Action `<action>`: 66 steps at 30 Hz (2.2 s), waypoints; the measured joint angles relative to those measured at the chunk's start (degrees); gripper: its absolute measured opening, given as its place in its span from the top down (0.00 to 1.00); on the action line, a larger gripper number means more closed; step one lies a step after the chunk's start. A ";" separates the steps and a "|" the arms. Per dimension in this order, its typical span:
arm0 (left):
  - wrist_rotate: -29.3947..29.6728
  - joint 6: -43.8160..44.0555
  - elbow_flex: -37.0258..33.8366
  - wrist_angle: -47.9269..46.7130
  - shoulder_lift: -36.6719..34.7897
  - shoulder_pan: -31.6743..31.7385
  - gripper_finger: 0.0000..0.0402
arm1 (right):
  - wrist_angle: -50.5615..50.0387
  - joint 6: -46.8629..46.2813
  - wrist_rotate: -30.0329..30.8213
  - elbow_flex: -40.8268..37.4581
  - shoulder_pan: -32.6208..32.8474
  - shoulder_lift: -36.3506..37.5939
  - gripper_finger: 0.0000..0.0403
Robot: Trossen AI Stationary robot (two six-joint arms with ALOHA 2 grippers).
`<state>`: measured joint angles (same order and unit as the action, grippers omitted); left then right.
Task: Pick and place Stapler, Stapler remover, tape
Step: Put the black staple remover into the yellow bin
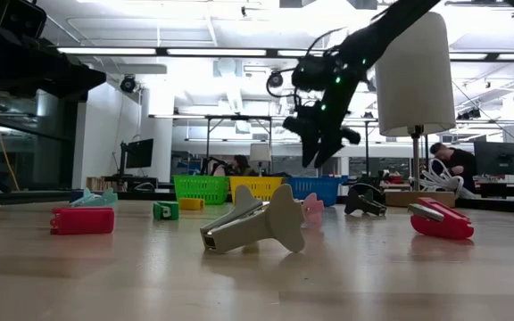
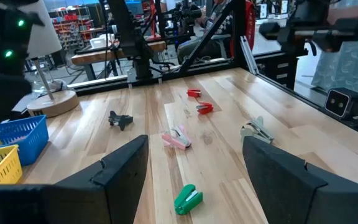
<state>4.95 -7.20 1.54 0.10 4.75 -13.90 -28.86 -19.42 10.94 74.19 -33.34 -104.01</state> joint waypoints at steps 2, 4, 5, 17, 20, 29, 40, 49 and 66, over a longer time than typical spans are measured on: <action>0.00 0.00 0.00 0.00 -0.02 0.00 0.36 | -3.59 -0.30 0.77 0.00 1.37 2.04 0.61; 0.00 -0.01 0.00 0.00 0.00 -0.01 0.36 | -6.59 -2.07 2.21 0.00 3.06 4.11 0.61; 0.01 0.00 0.00 0.00 0.00 0.01 0.36 | -7.70 -3.00 2.84 0.00 4.03 4.98 0.61; 0.01 -0.01 0.00 0.00 0.00 -0.01 0.36 | -20.84 -13.58 11.31 0.00 18.74 8.80 0.62; 0.00 0.00 0.00 0.00 0.00 0.01 0.36 | -22.94 -17.65 13.53 0.00 22.66 8.80 0.62; 0.01 0.00 0.00 0.00 -0.01 0.00 0.36 | -26.38 -31.45 18.11 -4.14 32.61 8.80 0.62; 0.00 0.00 0.00 0.00 0.00 0.01 0.36 | -20.43 -43.18 15.08 -16.05 38.36 8.77 0.55; 0.02 -0.01 0.00 0.00 0.00 0.01 0.36 | -8.13 -43.18 11.99 -24.50 40.17 8.77 0.52; 0.00 0.00 0.00 0.00 -0.02 -0.01 0.36 | 11.16 -36.06 15.49 -34.69 40.30 9.04 0.51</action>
<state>4.95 -7.20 1.54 0.10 4.73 -13.91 -17.70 -55.47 26.43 39.51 6.96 -94.98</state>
